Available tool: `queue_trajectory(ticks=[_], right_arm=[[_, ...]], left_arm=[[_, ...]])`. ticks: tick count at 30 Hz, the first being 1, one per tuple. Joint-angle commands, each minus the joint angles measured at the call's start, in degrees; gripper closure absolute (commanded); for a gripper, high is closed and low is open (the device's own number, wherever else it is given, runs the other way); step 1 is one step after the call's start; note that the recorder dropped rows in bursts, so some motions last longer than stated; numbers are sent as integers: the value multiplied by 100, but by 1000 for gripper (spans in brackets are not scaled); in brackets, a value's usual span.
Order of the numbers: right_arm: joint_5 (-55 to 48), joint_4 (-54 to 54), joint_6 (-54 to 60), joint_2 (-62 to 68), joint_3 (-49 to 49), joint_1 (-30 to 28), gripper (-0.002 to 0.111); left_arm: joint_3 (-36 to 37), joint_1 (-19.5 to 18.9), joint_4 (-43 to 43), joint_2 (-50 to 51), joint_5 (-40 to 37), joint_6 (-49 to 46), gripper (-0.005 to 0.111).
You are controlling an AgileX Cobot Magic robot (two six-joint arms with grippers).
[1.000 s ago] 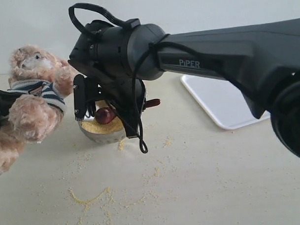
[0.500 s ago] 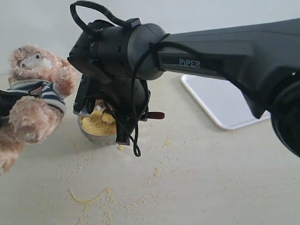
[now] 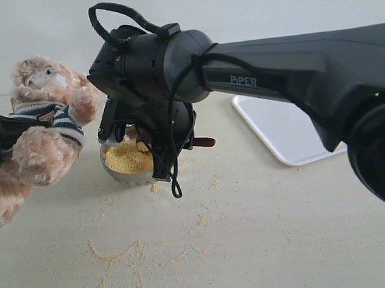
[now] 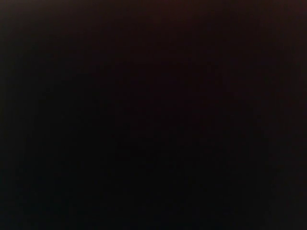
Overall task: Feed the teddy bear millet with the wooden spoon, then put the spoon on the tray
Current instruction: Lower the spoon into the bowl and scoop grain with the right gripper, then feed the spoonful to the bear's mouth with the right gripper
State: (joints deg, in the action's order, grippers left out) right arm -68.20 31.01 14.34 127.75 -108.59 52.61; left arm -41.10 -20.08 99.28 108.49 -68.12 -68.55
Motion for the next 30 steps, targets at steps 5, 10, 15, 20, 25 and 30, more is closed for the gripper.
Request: queue_trajectory(ticks=[5,10,15,20,25,30], right_arm=[[-176,-1026,402,-438,-4,-413,109],[-176,-1905,798,-518,-4,-804,109],[-176,-1809,867,-724,-4,-814,109],[-176,-2026,890,-1185,-4,-1117,109],[-176,-2717,1114,-1308,-4,-1411,109],[-176,-2828,1064,-1707,-4,-1411,109]], left_arm=[[-23,13,67,-36,-184,-284,102],[11,13,-98,-36,-184,-301,102],[462,13,-58,-36,-184,-301,102],[786,13,67,-47,-184,-301,102],[785,744,67,-81,-184,-301,102],[773,858,67,-81,-184,-288,102]])
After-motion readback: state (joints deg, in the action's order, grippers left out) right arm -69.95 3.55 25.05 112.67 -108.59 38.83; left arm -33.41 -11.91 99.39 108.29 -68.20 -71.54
